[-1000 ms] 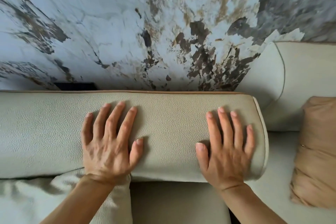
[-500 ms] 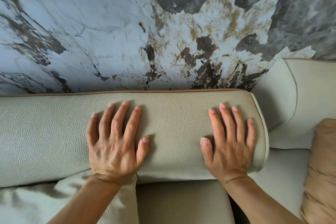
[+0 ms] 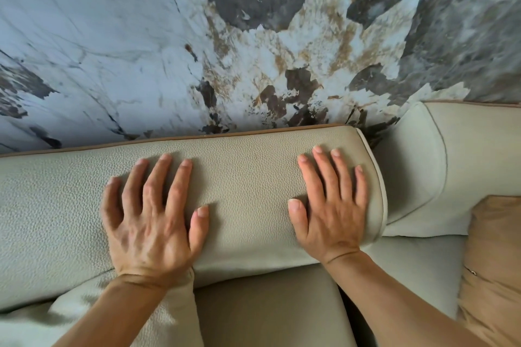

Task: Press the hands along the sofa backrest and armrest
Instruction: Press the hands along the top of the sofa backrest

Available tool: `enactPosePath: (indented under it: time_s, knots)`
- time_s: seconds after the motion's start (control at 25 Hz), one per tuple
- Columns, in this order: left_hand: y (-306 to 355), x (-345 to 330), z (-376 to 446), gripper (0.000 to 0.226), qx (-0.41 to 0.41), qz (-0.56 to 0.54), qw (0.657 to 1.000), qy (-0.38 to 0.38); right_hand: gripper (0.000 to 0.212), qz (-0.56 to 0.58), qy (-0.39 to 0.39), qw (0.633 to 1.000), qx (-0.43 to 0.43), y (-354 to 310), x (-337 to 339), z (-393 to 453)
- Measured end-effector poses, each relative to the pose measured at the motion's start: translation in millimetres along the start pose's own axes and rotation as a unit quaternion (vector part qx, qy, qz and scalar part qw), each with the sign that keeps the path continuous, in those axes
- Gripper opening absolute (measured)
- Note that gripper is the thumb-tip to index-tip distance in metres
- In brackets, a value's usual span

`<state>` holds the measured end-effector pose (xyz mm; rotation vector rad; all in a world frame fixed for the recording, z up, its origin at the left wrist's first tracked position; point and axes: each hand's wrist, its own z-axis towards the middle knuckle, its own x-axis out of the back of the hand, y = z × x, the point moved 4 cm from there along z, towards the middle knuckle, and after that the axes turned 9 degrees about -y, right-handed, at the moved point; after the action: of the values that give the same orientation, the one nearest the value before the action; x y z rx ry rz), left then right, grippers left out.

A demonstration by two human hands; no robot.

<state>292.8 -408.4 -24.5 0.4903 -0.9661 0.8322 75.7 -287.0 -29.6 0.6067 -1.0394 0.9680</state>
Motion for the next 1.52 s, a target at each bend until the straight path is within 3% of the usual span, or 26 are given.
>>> enactPosePath:
  time_s: [1.0, 1.16, 1.36, 1.52]
  knots:
    - [-7.5, -20.4, 37.9, 0.061, 0.01, 0.009, 1.0, 0.002, 0.062, 0.002, 0.063, 0.998, 0.026, -3.2, -28.8, 47.7]
    - [-6.8, -16.9, 42.1, 0.06, 0.026, 0.02, 0.999, -0.029, 0.062, 0.001, 0.065, 0.997, 0.037, -2.5, -32.9, 52.7]
    - [0.5, 8.9, 32.4, 0.071, 0.04, 0.012, 0.982, -0.184, 0.062, 0.027, -0.004, 0.999, 0.038, -4.3, -19.4, 49.4]
    - [3.5, 50.0, -10.5, 0.07, 0.043, 0.009, 0.977, -0.211, 0.068, 0.041, -0.112, 0.992, 0.042, -2.2, 4.8, 45.9]
